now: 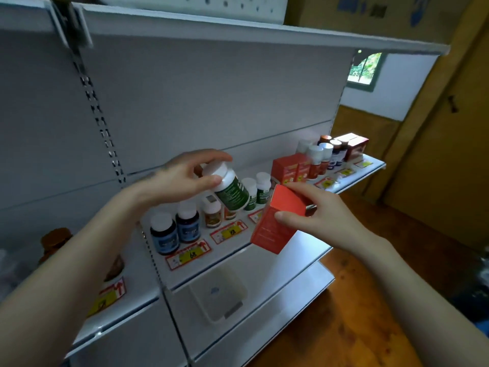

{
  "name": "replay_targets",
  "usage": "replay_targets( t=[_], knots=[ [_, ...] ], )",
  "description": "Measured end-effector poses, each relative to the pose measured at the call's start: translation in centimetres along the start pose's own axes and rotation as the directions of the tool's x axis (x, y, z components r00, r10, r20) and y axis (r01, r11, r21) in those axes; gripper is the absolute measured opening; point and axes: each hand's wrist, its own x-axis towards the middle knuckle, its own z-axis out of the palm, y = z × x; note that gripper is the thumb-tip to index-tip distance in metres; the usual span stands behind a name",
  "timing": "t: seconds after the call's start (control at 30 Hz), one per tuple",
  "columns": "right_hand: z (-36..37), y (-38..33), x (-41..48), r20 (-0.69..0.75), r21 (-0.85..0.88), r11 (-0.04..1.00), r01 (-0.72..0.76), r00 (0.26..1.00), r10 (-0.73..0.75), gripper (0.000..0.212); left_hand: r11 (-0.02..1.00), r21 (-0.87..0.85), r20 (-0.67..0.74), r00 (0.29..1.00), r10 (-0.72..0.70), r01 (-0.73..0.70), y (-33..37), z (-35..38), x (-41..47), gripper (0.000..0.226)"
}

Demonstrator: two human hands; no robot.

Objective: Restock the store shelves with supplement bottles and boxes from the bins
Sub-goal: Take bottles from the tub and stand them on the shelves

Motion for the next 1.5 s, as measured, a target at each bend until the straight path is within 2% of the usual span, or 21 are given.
replay_targets(
  t=[0.17, 0.3, 0.37, 0.47, 0.67, 0.87, 0.93, 1.1, 1.5],
  knots=[
    [-1.5, 1.2, 3.7, -0.023, -0.016, 0.999, 0.047, 0.999, -0.047, 0.055, 0.995, -0.099, -0.049, 0.999, -0.007, 0.002, -1.5, -1.0, 5.0, 0.021],
    [-2.0, 2.6, 5.7, -0.052, -0.008, 0.999, 0.048, 0.998, -0.048, 0.057, 0.999, -0.024, -0.155, 0.988, 0.018, -0.022, -3.1, -0.5, 9.0, 0.018],
    [-1.9, 3.2, 6.2, -0.045, -0.008, 0.999, 0.034, 0.998, -0.034, 0.062, 0.997, 0.067, -0.124, 0.992, 0.035, -0.027, -3.9, -0.3, 10.7, 0.02],
    [-1.8, 4.0, 6.7, -0.031, -0.019, 1.0, 0.018, 0.999, -0.018, 0.065, 0.993, 0.119, -0.075, 0.997, -0.009, 0.017, -5.7, 0.1, 13.0, 0.011],
    [-1.7, 5.5, 8.2, -0.002, -0.036, 0.999, 0.016, 1.0, -0.016, 0.058, 0.979, 0.167, -0.1, 0.99, -0.098, 0.113, -7.7, 2.4, 15.7, 0.023],
    [-2.1, 6.8, 9.8, 0.085, -0.004, 0.999, 0.034, 0.996, -0.034, 0.051, 0.956, 0.215, -0.011, 0.979, -0.202, 0.199, -9.9, 4.8, 17.0, 0.031],
    [-2.4, 7.2, 10.2, 0.11, 0.004, 0.999, 0.042, 0.993, -0.042, 0.048, 0.95, 0.23, 0.016, 0.975, -0.222, 0.212, -10.4, 5.5, 17.2, 0.031],
    [-2.4, 8.3, 10.8, 0.154, -0.032, 0.998, 0.056, 0.987, -0.05, 0.057, 0.935, 0.263, 0.062, 0.963, -0.262, 0.238, -11.3, 6.7, 17.6, 0.03],
    [-2.7, 10.1, 11.3, 0.254, 0.026, 0.996, 0.083, 0.963, -0.087, 0.039, 0.915, 0.296, 0.121, 0.939, -0.322, 0.275, -11.3, 9.0, 18.1, 0.03]
  ],
)
